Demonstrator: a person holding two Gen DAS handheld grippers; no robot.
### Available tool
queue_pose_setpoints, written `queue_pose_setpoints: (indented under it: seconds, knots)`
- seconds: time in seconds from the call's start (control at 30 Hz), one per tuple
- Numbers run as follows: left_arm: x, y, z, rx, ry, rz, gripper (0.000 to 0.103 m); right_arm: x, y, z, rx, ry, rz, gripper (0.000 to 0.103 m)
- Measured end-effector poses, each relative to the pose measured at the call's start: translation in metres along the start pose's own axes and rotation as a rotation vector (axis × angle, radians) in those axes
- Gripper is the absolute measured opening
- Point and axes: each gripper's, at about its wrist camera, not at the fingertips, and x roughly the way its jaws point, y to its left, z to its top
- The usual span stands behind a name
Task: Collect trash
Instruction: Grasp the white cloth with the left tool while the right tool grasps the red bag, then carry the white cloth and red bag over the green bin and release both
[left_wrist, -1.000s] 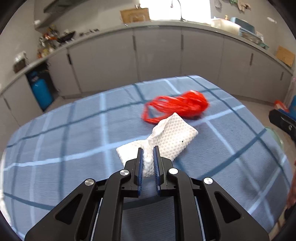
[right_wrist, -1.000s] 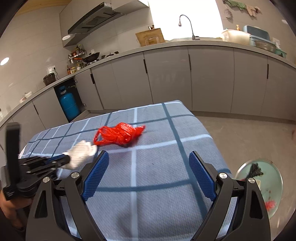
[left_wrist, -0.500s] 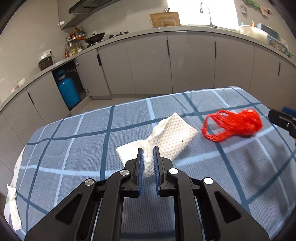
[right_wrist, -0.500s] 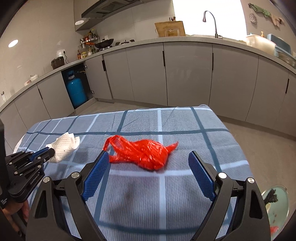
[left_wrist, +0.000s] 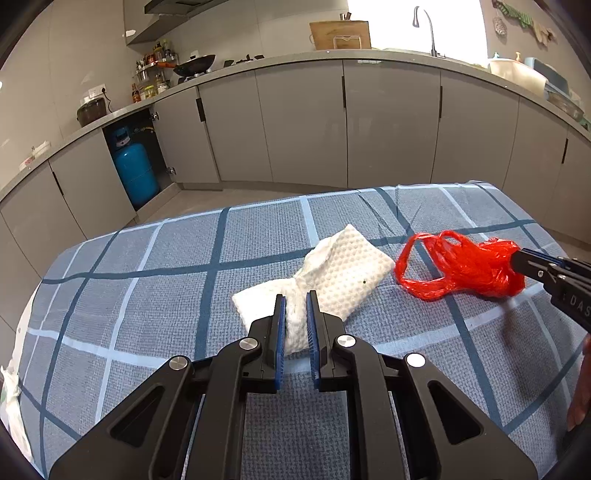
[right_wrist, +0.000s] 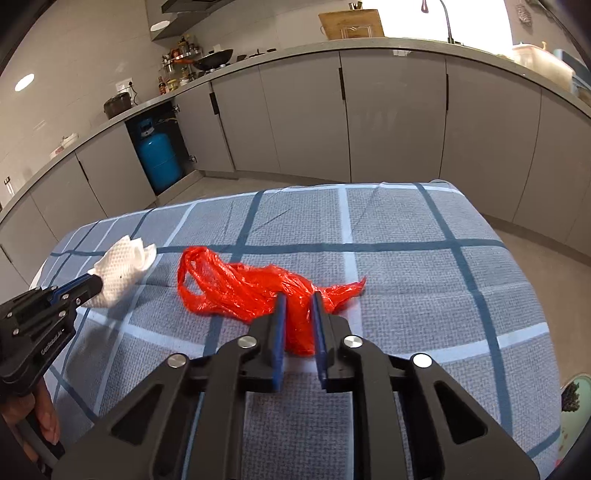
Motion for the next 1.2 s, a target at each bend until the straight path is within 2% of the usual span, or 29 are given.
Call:
queue_pose_setpoints:
  seconds: [0.2,0.53,1.2]
  knots:
    - [-0.005,0.0,-0.001,0.001,-0.002,-0.001,0.012,-0.014,0.001,-0.002,0.0,-0.027,0.007,0.007]
    - [-0.031,-0.018,0.009,0.024,-0.045,-0.028,0.012,-0.056,-0.012,-0.013,0.047,-0.082,0.003,0.006]
    - [-0.081,-0.107,0.017,0.145,-0.114,-0.167,0.012,-0.153,-0.076,-0.048,0.155,-0.18,-0.108,0.006]
